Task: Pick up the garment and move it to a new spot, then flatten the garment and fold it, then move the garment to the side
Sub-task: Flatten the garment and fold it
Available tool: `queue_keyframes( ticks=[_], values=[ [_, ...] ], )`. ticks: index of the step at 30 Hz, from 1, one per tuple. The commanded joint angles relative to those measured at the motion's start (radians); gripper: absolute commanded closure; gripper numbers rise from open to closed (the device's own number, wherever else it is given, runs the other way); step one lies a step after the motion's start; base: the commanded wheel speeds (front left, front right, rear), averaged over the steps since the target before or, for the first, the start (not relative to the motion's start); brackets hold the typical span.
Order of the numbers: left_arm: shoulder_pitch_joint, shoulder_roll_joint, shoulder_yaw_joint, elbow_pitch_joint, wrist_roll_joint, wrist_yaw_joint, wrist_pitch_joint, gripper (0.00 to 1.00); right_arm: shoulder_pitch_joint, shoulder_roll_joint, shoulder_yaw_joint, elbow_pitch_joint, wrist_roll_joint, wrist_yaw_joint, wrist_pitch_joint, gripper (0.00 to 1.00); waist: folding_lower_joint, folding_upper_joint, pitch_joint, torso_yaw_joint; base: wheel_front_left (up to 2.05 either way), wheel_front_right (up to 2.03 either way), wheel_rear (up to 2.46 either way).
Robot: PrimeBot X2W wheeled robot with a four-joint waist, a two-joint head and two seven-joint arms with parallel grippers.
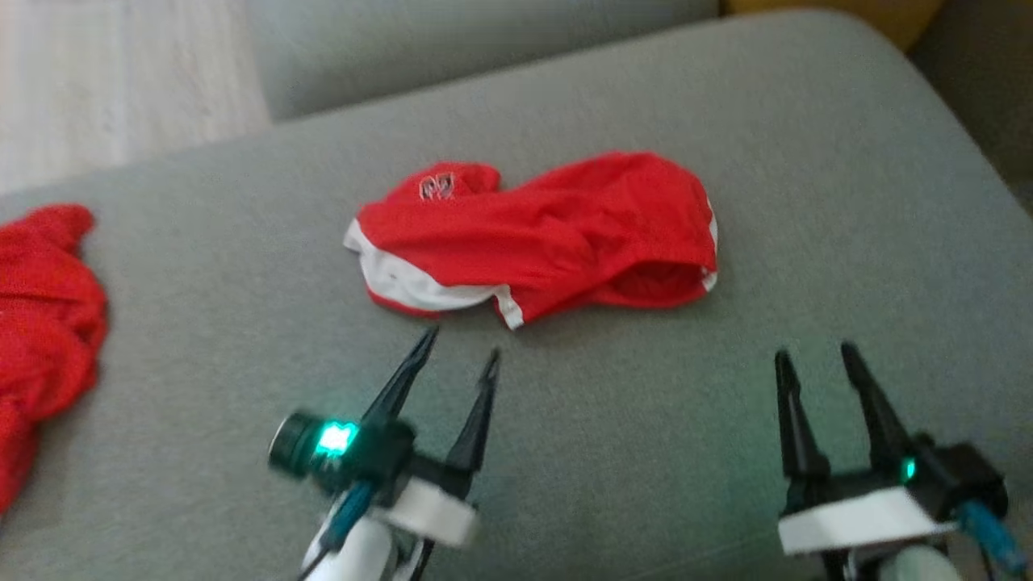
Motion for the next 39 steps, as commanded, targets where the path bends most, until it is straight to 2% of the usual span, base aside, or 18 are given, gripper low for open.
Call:
queue_keyframes(
  ticks=[1, 6, 8, 9, 11, 14, 20, 28, 34, 35, 36, 39],
  values=[
    [-0.102, -0.005, 0.002, 0.008, 0.028, -0.031, -0.005, 0.00, -0.069, -0.006, 0.023, -0.057, 0.014, -0.001, -0.004, 0.00, -0.0001, 0.0000, 0.102, -0.073, 0.00, 0.00, 0.00],
    [-0.256, -0.005, -0.099, 0.136, 0.060, -0.109, -0.005, 0.00, -0.117, -0.006, 0.013, -0.115, 0.036, -0.001, -0.004, 0.00, -0.0001, 0.0000, 0.180, -0.104, 0.00, 0.00, 0.00],
    [-0.309, -0.005, -0.164, 0.196, 0.052, -0.127, -0.005, 0.00, -0.128, -0.006, -0.007, -0.138, 0.070, -0.001, -0.004, 0.00, -0.0001, 0.0000, 0.204, -0.113, 0.00, 0.00, 0.00],
    [-0.309, -0.005, -0.164, 0.196, 0.052, -0.127, -0.005, 0.00, -0.128, -0.006, -0.007, -0.138, 0.070, -0.001, -0.004, 0.00, -0.0001, 0.0000, 0.204, -0.113, 0.00, 0.00, 0.00],
    [-0.368, -0.005, -0.243, 0.263, 0.034, -0.135, -0.005, 0.00, -0.135, -0.006, -0.035, -0.156, 0.120, -0.001, -0.004, 0.00, -0.0001, 0.0000, 0.222, -0.119, 0.00, 0.00, 0.00],
    [-0.460, -0.005, -0.322, 0.315, 0.022, -0.137, -0.005, 0.00, -0.142, -0.006, -0.046, -0.163, 0.141, -0.001, -0.004, 0.00, -0.0001, 0.0000, 0.245, -0.126, 0.00, 0.00, 0.00],
    [-0.594, -0.005, -0.398, 0.373, 0.015, -0.137, -0.005, 0.00, -0.151, -0.006, -0.044, -0.173, 0.128, -0.001, -0.004, 0.00, -0.0001, 0.0000, 0.280, -0.123, 0.00, 0.00, 0.00],
    [-0.744, -0.005, -0.493, 0.568, -0.030, -0.137, -0.005, 0.00, -0.181, -0.006, -0.026, -0.181, 0.122, -0.001, -0.004, 0.00, -0.0001, 0.0000, 0.339, -0.134, 0.00, 0.00, 0.00],
    [-0.832, -0.005, -0.539, 0.712, -0.032, -0.110, -0.005, 0.00, -0.196, -0.006, -0.023, -0.178, 0.125, -0.001, -0.004, 0.00, -0.0001, 0.0000, 0.368, -0.134, 0.00, 0.00, 0.00],
    [-0.837, -0.005, -0.548, 0.731, -0.036, -0.113, -0.005, 0.18, -0.198, -0.006, -0.024, -0.177, 0.124, -0.001, -0.004, 0.00, -0.0001, 0.0000, 0.369, -0.133, 0.00, 0.00, 0.00],
    [-0.841, -0.005, -0.554, 0.739, -0.042, -0.115, -0.005, 1.00, -0.201, -0.006, -0.026, -0.177, 0.123, -0.001, -0.004, 0.00, -0.0001, 0.0000, 0.369, -0.129, 0.00, 0.00, 0.00],
    [-0.846, -0.005, -0.572, 0.723, -0.052, -0.120, -0.005, 1.00, -0.205, -0.006, -0.043, -0.180, 0.116, -0.001, -0.004, 0.00, -0.0001, 0.0000, 0.362, -0.102, 0.00, 0.00, 0.00]
  ],
)
